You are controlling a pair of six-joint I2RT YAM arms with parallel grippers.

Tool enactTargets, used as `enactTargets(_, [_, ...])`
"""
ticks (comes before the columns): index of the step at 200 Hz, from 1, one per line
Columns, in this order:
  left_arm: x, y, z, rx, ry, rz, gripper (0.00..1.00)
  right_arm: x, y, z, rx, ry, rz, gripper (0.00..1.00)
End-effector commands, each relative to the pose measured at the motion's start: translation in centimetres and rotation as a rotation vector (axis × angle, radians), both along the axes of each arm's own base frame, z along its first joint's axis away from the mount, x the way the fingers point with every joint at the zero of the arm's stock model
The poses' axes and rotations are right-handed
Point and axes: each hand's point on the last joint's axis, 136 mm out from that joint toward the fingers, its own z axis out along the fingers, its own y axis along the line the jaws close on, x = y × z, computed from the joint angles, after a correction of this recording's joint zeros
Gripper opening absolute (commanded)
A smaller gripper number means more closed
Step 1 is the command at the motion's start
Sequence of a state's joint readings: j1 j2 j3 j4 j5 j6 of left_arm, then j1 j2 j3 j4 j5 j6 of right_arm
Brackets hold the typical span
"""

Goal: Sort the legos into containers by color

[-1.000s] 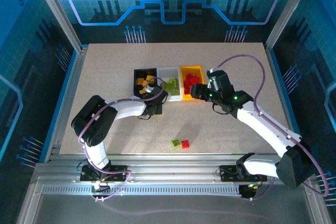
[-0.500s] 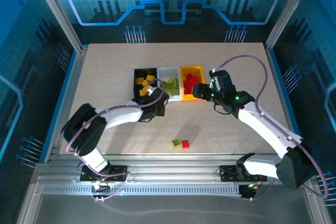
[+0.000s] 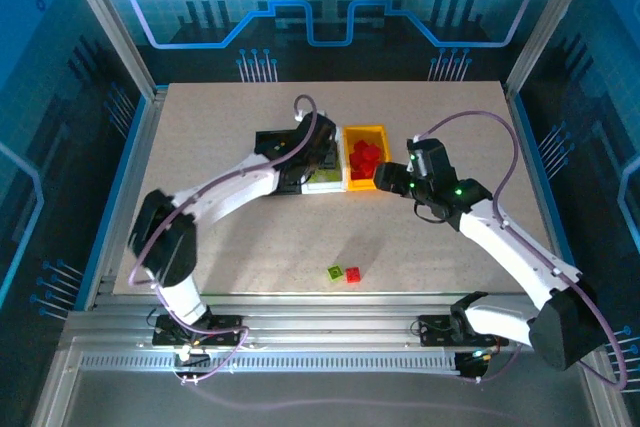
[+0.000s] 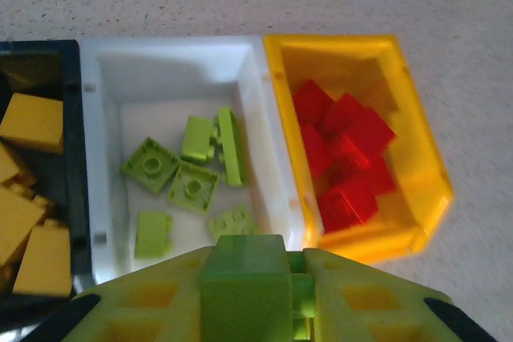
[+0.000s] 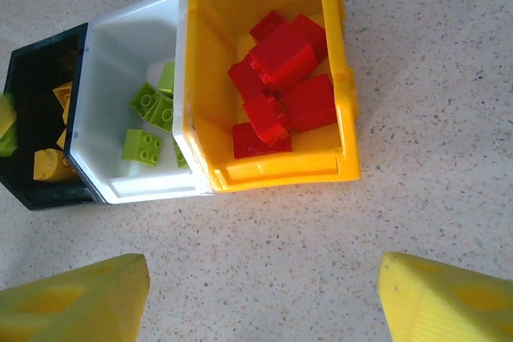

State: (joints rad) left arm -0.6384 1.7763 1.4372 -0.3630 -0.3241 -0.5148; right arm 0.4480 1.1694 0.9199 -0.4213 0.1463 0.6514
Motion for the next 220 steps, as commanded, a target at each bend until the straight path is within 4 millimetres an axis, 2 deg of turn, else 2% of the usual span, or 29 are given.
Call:
enactTargets(1, [2.2, 0.7, -3.3, 0.071, 0.089, 0.007, 0.32, -0.4, -0.9, 0.1, 0.011, 0.007, -0.027, 0.76])
enactTargets(25, [3.9, 0.2, -4.4, 0.106, 0.116, -0.001, 0.36, -0.7, -1.0, 0.2, 0.012, 0.012, -0.026, 0.76])
enactTargets(40, [4.2, -0.1, -4.5, 0.114, 0.123, -0.009, 0.47, -0.8, -1.0, 0.3, 0.013, 0.009, -0.025, 0.76])
enactTargets(61, [3.7, -0.4, -2.6, 0.071, 0.100, -0.027, 0.64, -0.8, -1.1, 0.6, 0.014, 0.004, -0.025, 0.77])
enactTargets(83, [1.5, -1.0, -0.2, 0.023, 0.073, -0.069, 0.77, -0.8, -1.1, 0.7, 0.018, 0.003, -0.025, 0.77])
enactTargets(100, [-1.4, -1.6, 1.1, -0.003, 0.073, -0.126, 0.85, -1.0, -1.0, 0.5, 0.018, 0.012, -0.020, 0.77])
enactTargets(117, [-5.4, -2.1, 0.9, -0.013, 0.106, -0.206, 0.90, -1.2, -1.1, -0.1, 0.015, 0.026, -0.014, 0.77])
enactTargets(134, [-9.9, -2.3, -0.8, -0.011, 0.185, -0.301, 0.91, -1.5, -1.2, -0.7, 0.009, 0.040, -0.015, 0.77])
enactTargets(159, [-17.0, -1.8, -4.8, 0.034, 0.337, -0.434, 0.91, -1.4, -1.2, -0.6, 0.011, 0.038, -0.016, 0.77])
enactTargets(160, [-17.3, -1.8, -4.9, 0.037, 0.342, -0.438, 0.91, -1.7, -1.4, -1.4, 0.003, 0.054, -0.017, 0.77])
enactTargets(162, [-17.9, -1.8, -5.2, 0.042, 0.352, -0.448, 0.91, -1.8, -1.4, -1.6, 0.001, 0.058, -0.016, 0.77])
enactTargets(179, [-22.1, -1.4, -7.5, 0.095, 0.413, -0.520, 0.91, -1.8, -1.4, -1.9, 0.002, 0.060, -0.017, 0.77])
enactTargets(197, [-25.3, -1.5, -9.0, 0.127, 0.436, -0.580, 0.91, -1.6, -1.4, -2.0, 0.004, 0.060, -0.018, 0.77])
enactTargets(220, [-27.4, -2.4, -10.3, 0.108, 0.438, -0.627, 0.90, -1.5, -1.3, -2.2, 0.008, 0.063, -0.018, 0.77])
